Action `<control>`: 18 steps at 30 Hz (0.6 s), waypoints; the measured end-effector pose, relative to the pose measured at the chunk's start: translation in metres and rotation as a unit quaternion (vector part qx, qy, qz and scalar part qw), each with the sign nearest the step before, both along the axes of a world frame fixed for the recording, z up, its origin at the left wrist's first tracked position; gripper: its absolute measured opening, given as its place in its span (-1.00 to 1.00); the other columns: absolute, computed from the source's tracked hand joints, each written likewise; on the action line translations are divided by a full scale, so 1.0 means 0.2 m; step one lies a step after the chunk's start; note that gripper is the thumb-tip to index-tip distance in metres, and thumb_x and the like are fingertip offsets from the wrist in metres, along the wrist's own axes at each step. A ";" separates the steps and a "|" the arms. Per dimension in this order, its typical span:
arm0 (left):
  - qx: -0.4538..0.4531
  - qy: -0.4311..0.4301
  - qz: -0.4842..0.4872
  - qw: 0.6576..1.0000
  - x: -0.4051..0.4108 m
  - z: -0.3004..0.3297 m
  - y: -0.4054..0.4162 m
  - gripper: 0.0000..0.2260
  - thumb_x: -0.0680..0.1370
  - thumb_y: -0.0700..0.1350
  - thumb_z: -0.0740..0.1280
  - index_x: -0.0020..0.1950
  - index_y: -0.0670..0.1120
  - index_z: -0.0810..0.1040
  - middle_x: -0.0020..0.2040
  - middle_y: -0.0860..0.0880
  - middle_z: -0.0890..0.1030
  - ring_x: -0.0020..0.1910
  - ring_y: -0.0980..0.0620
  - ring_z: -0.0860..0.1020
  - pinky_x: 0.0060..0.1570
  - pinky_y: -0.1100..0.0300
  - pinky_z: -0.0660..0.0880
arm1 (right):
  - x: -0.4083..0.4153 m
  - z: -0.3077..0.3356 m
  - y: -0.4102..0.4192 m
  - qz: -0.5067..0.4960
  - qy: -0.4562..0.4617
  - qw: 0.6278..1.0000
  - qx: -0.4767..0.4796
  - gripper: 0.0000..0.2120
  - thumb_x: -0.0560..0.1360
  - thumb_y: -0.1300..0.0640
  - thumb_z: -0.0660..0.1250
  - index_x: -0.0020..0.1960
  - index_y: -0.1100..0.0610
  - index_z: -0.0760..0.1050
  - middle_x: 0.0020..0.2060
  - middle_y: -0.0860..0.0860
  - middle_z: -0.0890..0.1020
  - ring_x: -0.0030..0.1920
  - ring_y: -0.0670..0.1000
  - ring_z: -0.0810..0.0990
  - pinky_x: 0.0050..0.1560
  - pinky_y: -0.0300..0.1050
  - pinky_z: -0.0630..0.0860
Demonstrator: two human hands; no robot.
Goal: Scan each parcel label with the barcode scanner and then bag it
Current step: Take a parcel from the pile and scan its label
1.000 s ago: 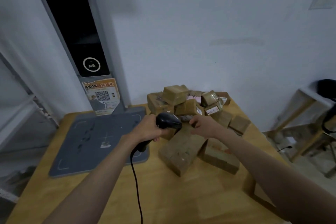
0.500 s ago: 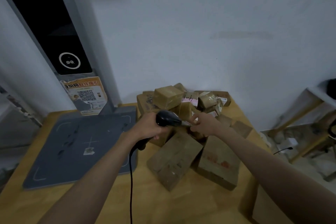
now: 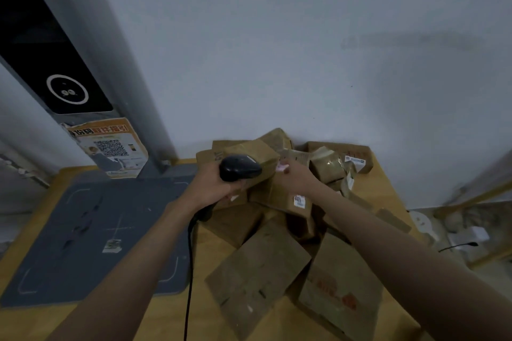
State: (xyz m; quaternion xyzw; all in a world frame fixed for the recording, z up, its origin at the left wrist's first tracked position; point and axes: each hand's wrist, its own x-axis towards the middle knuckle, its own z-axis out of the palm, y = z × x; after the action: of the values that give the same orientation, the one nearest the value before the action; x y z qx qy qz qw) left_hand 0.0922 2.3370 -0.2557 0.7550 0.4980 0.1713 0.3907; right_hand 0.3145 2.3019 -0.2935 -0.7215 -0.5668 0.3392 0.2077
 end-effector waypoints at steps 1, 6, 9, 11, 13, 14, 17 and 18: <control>0.016 -0.002 0.015 1.000 0.02 0.00 0.04 -0.87 0.48 -0.16 0.47 -0.03 -0.01 0.58 -0.35 0.03 0.65 -0.39 0.06 0.61 -0.43 0.35 0.46 | 0.01 -0.02 0.07 -0.027 0.040 0.999 0.002 -0.76 0.57 0.15 0.32 0.21 0.19 0.51 0.03 0.05 0.61 0.08 0.09 0.60 0.10 0.03 0.58; 0.042 0.005 0.039 0.998 0.09 -0.03 0.13 -0.85 0.48 -0.13 0.48 0.01 -0.07 0.58 -0.22 0.00 0.63 -0.28 0.19 0.55 -0.38 0.40 0.41 | 0.03 -0.07 0.30 -0.129 0.146 0.979 -0.065 -0.57 0.66 0.02 0.19 0.48 0.15 0.30 0.11 0.12 0.58 0.19 0.19 0.59 0.22 0.14 0.57; 0.048 -0.008 0.059 0.997 0.12 -0.06 0.13 -0.86 0.48 -0.14 0.48 -0.07 -0.01 0.54 -0.29 0.13 0.54 -0.31 0.22 0.50 -0.40 0.45 0.33 | 0.01 -0.15 0.34 -0.149 0.197 0.965 -0.083 -0.56 0.68 -0.02 0.15 0.51 0.10 0.31 0.10 0.06 0.56 0.10 0.09 0.59 0.17 0.08 0.60; 0.052 -0.003 0.068 0.996 0.13 -0.06 0.13 -0.90 0.46 -0.18 0.47 -0.15 -0.15 0.57 -0.34 0.00 0.56 -0.37 0.14 0.49 -0.41 0.35 0.34 | 0.00 -0.18 0.34 -0.159 0.229 0.958 -0.068 -0.62 0.67 0.01 0.17 0.46 0.09 0.37 0.17 0.05 0.57 0.13 0.08 0.58 0.18 0.07 0.60; 0.058 -0.011 0.068 0.996 0.12 -0.06 0.11 -0.89 0.45 -0.17 0.47 -0.07 -0.15 0.61 -0.27 -0.07 0.62 -0.30 0.09 0.56 -0.34 0.20 0.43 | -0.01 -0.18 0.32 -0.168 0.249 0.953 -0.042 -0.67 0.66 0.03 0.21 0.39 0.07 0.43 0.15 0.04 0.59 0.14 0.10 0.59 0.19 0.10 0.60; 0.058 -0.019 0.069 0.996 0.11 -0.04 0.09 -0.87 0.46 -0.16 0.47 -0.01 -0.12 0.62 -0.22 -0.06 0.64 -0.24 0.08 0.59 -0.29 0.16 0.48 | -0.01 -0.17 0.30 -0.173 0.262 0.949 -0.031 -0.68 0.64 0.03 0.22 0.37 0.05 0.45 0.12 0.03 0.61 0.13 0.10 0.60 0.19 0.10 0.60; 0.039 -0.042 0.096 0.994 0.06 -0.01 0.02 -0.84 0.48 -0.14 0.47 0.01 -0.16 0.62 -0.18 -0.17 0.66 -0.16 -0.09 0.63 -0.25 0.06 0.50 | -0.02 -0.09 0.18 -0.188 0.305 0.934 0.000 -0.70 0.62 0.04 0.24 0.33 0.02 0.51 0.11 0.01 0.64 0.14 0.08 0.60 0.21 0.07 0.58; 0.030 -0.051 0.106 0.993 0.04 0.00 -0.01 -0.83 0.48 -0.13 0.47 0.00 -0.18 0.62 -0.17 -0.21 0.66 -0.14 -0.14 0.63 -0.24 0.01 0.51 | -0.03 -0.07 0.13 -0.195 0.315 0.929 0.009 -0.70 0.62 0.02 0.25 0.32 0.01 0.53 0.12 0.00 0.64 0.16 0.08 0.60 0.23 0.09 0.57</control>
State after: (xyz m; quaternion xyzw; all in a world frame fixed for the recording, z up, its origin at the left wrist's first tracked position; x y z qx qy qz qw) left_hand 0.0994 2.3344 -0.2552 0.6998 0.5495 0.2649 0.3718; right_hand 0.3086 2.3278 -0.3068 -0.6719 -0.3231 0.4972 0.4439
